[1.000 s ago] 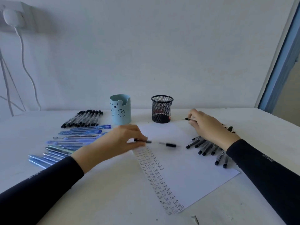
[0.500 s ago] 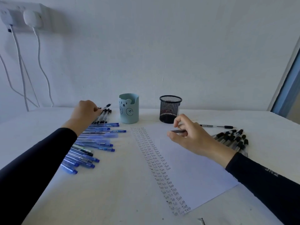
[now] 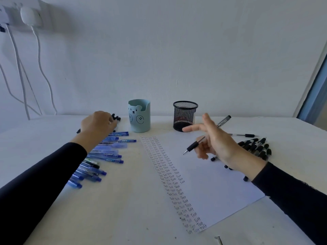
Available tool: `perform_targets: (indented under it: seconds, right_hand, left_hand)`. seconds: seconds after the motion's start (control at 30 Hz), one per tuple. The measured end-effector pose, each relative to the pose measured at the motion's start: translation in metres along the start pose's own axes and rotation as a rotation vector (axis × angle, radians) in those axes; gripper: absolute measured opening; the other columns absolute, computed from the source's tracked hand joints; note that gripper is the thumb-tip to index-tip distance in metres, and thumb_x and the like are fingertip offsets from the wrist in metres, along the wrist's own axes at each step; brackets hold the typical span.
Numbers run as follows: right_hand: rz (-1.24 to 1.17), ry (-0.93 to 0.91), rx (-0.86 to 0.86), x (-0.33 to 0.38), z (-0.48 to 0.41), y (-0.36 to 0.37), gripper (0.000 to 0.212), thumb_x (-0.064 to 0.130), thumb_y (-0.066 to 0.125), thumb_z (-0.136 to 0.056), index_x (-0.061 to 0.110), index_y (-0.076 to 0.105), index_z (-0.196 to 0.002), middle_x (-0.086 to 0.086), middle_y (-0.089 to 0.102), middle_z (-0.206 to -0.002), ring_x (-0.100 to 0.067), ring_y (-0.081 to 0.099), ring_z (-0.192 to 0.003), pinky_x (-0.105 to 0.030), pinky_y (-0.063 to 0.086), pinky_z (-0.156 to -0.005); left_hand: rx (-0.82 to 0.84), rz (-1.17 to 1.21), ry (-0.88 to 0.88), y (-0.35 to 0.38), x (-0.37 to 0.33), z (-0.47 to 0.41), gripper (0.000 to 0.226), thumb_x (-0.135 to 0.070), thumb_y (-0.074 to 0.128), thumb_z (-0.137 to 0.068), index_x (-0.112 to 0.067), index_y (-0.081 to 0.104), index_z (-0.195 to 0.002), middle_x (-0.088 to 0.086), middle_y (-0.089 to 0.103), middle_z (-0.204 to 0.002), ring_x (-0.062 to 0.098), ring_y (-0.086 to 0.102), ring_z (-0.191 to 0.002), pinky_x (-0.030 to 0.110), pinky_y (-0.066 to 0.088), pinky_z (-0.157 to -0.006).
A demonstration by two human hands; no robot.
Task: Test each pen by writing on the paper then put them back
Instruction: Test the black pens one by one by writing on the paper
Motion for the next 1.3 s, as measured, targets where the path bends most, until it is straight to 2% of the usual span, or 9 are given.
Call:
perform_targets:
  seconds: [0.1,0.17,0.27,0.37,0.5,0.63,0.9,1.13,1.3]
  right_hand:
    - [-0.034,0.081,0.133,-0.006,0.002,0.009,0.050,0.048,0.036,-0.101,0.011,0.064,-0.118,-0.016,0.074,-0.087,-0.019,0.063,-0.070,-0.030,0.053,-0.067]
    - [0.044,0.060,0.205,-0.007,0.005,0.015,0.030,0.028,0.049,-0.101,0.010,0.069,-0.113,-0.013,0.075,-0.098,-0.017,0.065,-0.079,-0.031,0.055,-0.073]
    - [0.188,0.015,0.215,-0.008,0.010,0.023,0.015,0.030,0.070,-0.088,0.017,0.073,-0.082,-0.002,0.073,-0.076,-0.008,0.057,-0.064,-0.021,0.046,-0.060]
    - [0.246,-0.033,0.123,-0.014,0.017,0.030,0.036,0.047,0.077,-0.072,0.024,0.055,-0.055,0.005,0.055,-0.053,-0.008,0.046,-0.052,-0.017,0.036,-0.053]
    - [0.267,-0.106,-0.005,-0.022,0.029,0.040,0.049,0.024,0.070,-0.089,0.018,0.042,-0.049,0.004,0.043,-0.046,-0.011,0.041,-0.048,-0.021,0.035,-0.051]
    - [0.293,-0.130,-0.070,-0.020,0.030,0.046,0.050,0.014,0.068,-0.088,0.017,0.037,-0.049,0.009,0.032,-0.043,-0.007,0.028,-0.042,-0.022,0.033,-0.050]
    - [0.284,-0.133,-0.063,-0.021,0.030,0.047,0.051,0.011,0.069,-0.087,0.018,0.037,-0.047,0.009,0.034,-0.042,-0.005,0.031,-0.040,-0.014,0.033,-0.046]
    - [0.272,-0.144,-0.080,-0.021,0.029,0.048,0.051,0.008,0.070,-0.084,0.018,0.037,-0.047,0.007,0.035,-0.043,-0.007,0.033,-0.042,-0.025,0.041,-0.057]
    - [0.266,-0.146,-0.055,-0.021,0.030,0.048,0.052,0.007,0.070,-0.084,0.020,0.039,-0.044,0.006,0.037,-0.042,-0.011,0.038,-0.045,-0.018,0.039,-0.052]
  left_hand:
    - [0.096,0.166,0.222,-0.007,-0.026,0.024,0.024,-0.041,0.055,-0.094,-0.020,0.067,-0.089,-0.004,0.063,-0.088,0.014,0.058,-0.075,0.030,0.047,-0.065]
    - [0.209,0.258,0.426,-0.004,-0.041,0.043,0.029,-0.046,0.055,-0.091,-0.023,0.069,-0.102,-0.010,0.061,-0.097,0.006,0.057,-0.085,0.028,0.050,-0.084]
    - [0.350,0.299,0.546,0.001,-0.055,0.067,0.066,-0.076,0.040,-0.081,-0.031,0.060,-0.125,-0.015,0.055,-0.124,0.004,0.050,-0.114,0.029,0.041,-0.103]
    - [0.477,0.241,0.562,0.005,-0.061,0.081,0.093,-0.093,0.031,-0.065,-0.037,0.049,-0.137,-0.019,0.043,-0.143,0.005,0.042,-0.129,0.032,0.036,-0.110]
    - [0.512,0.189,0.544,0.005,-0.063,0.082,0.097,-0.096,0.029,-0.061,-0.041,0.042,-0.140,-0.021,0.038,-0.147,0.006,0.036,-0.135,0.039,0.027,-0.116]
    - [0.531,0.178,0.537,0.005,-0.063,0.082,0.097,-0.096,0.028,-0.061,-0.041,0.041,-0.140,-0.021,0.038,-0.148,0.005,0.035,-0.136,0.040,0.025,-0.117]
    - [0.539,0.178,0.516,0.001,-0.067,0.084,0.101,-0.095,0.025,-0.057,-0.040,0.042,-0.140,-0.019,0.038,-0.148,0.007,0.035,-0.136,0.043,0.024,-0.117]
    - [0.560,0.207,0.497,-0.001,-0.068,0.085,0.101,-0.094,0.029,-0.057,-0.040,0.042,-0.140,-0.018,0.038,-0.148,0.008,0.035,-0.136,0.042,0.025,-0.117]
    - [0.555,0.170,0.507,0.002,-0.067,0.084,0.100,-0.096,0.025,-0.057,-0.042,0.040,-0.140,-0.021,0.037,-0.148,0.009,0.033,-0.138,0.039,0.017,-0.118]
Point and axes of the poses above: each hand's wrist, its own z-axis away from the middle knuckle, its own y-axis out of the palm, x = y × z, the point moved 2 cm from there along -z, towards the middle knuckle
